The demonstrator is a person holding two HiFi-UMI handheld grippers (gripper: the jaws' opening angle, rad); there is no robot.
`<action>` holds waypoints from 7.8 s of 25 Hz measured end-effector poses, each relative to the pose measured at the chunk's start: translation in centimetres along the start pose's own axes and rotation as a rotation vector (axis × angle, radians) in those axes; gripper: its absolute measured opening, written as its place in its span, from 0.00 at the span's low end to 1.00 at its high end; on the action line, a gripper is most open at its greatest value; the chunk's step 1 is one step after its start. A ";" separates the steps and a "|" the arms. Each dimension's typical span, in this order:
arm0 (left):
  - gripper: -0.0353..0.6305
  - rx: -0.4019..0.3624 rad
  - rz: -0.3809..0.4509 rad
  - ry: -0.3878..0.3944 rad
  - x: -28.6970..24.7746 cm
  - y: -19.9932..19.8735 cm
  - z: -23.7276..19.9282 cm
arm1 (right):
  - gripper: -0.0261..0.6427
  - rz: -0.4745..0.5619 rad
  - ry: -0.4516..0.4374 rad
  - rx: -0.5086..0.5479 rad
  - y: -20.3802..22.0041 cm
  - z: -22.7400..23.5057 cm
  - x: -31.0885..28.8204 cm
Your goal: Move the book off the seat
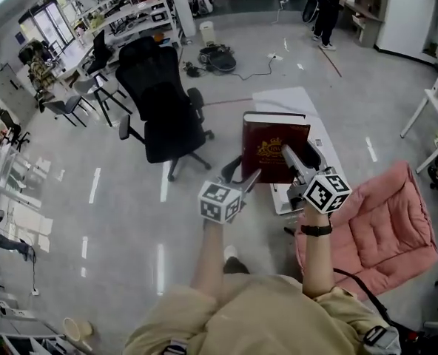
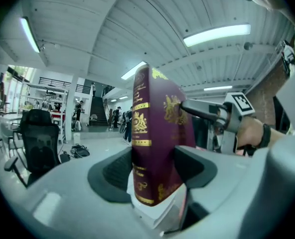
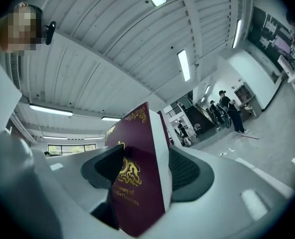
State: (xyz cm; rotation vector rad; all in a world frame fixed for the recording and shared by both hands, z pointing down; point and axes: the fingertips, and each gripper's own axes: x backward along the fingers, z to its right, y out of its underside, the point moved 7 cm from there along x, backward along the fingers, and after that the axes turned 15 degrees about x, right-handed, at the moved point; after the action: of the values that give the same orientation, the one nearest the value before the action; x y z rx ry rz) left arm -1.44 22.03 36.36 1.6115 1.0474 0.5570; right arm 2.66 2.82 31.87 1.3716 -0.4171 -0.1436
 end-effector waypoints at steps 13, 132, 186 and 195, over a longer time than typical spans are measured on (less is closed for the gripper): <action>0.44 -0.015 0.132 -0.092 7.5 -7.1 -19.7 | 0.46 0.041 -0.148 0.037 3.3 -9.6 -21.3; 0.50 -0.116 -1.330 0.471 -87.8 32.1 -54.3 | 0.41 -0.324 1.406 -1.009 65.7 60.6 -30.5; 0.06 -0.051 0.033 0.726 -69.6 -29.7 -38.9 | 0.05 -0.100 1.054 0.481 4.0 46.1 -49.6; 0.06 -0.051 0.021 0.729 -69.0 -29.5 -38.4 | 0.05 -0.079 1.067 0.495 3.0 45.6 -49.0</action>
State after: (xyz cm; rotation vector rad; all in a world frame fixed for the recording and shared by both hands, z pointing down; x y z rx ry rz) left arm -76.67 -15.64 31.35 1.3925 1.5225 1.2289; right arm -59.59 -21.90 31.08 1.7302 0.5333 0.6512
